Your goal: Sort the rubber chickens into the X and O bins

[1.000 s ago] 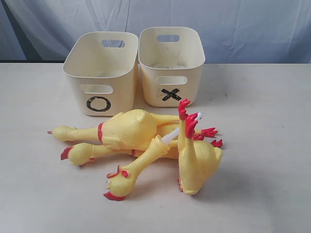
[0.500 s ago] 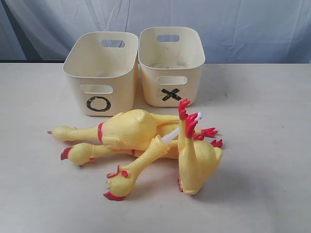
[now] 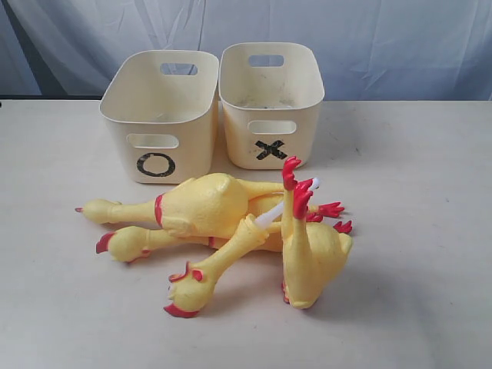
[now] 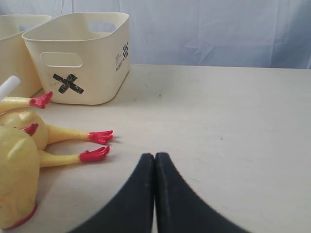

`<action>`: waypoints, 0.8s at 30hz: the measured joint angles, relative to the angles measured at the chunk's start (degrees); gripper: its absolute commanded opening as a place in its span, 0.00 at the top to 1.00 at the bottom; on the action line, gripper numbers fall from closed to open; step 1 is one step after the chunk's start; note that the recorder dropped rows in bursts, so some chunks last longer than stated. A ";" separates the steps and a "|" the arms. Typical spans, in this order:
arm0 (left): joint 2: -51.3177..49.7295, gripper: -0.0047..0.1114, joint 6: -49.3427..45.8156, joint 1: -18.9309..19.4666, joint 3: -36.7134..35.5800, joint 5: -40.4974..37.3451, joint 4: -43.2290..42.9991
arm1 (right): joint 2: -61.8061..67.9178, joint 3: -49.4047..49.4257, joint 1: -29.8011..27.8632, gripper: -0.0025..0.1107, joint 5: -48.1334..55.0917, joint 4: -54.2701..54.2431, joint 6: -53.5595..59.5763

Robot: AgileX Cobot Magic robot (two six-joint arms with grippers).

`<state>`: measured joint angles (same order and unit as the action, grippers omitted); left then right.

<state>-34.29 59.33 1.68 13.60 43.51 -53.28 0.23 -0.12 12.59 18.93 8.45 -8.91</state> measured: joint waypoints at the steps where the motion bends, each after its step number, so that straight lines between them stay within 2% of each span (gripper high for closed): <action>1: 0.00 0.96 0.00 0.00 0.00 -0.26 1.61 | 0.00 0.00 0.00 0.99 0.00 0.00 -0.10; 8: 0.00 0.96 0.00 0.00 0.00 -2.03 0.44 | 0.00 0.00 0.00 0.99 0.00 0.00 -0.10; 16: 0.00 0.96 3.24 0.00 0.22 -12.06 -3.32 | 0.00 0.00 0.00 0.99 0.00 0.00 -0.10; 20: -0.27 0.96 8.11 0.00 1.18 -15.50 -10.72 | 0.00 0.00 0.00 0.99 0.00 0.00 -0.10; 24: -2.51 0.96 17.31 0.00 4.20 -17.09 -23.05 | 0.00 0.00 0.00 0.99 0.00 0.00 -0.10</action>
<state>-36.79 76.64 1.68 17.81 26.42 -76.33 0.23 -0.12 12.59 18.93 8.45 -9.01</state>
